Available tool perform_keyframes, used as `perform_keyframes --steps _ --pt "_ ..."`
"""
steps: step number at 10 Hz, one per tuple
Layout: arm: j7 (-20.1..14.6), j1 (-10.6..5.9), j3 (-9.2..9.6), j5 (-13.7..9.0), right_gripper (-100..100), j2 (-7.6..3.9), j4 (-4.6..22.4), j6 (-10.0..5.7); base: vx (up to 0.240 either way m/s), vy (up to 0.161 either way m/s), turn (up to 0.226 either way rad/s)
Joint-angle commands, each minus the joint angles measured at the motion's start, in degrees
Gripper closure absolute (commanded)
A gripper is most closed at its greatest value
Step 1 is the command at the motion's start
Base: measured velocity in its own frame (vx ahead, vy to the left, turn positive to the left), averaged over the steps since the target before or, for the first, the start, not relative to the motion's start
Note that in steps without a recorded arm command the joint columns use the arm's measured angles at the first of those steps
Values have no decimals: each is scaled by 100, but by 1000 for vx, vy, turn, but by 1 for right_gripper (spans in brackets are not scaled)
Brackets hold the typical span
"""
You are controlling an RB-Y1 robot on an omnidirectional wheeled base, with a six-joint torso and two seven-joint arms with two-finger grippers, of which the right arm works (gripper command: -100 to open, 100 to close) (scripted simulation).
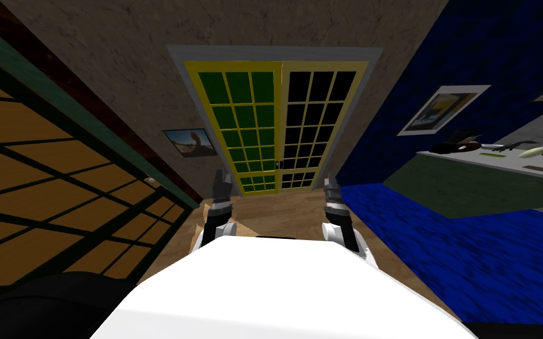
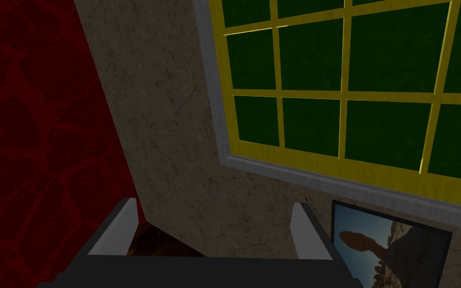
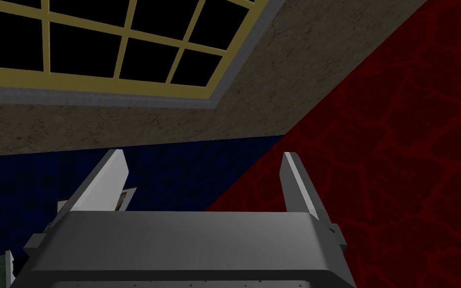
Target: Pull the door open
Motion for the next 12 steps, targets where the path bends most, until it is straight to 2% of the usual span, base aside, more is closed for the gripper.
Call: perform_keyframes --steps 1,12 --pt "154 -83 -53 105 -100 -23 212 -67 93 24 -4" --pt "1186 -579 -477 854 -100 -200 1759 -630 96 25 -4"
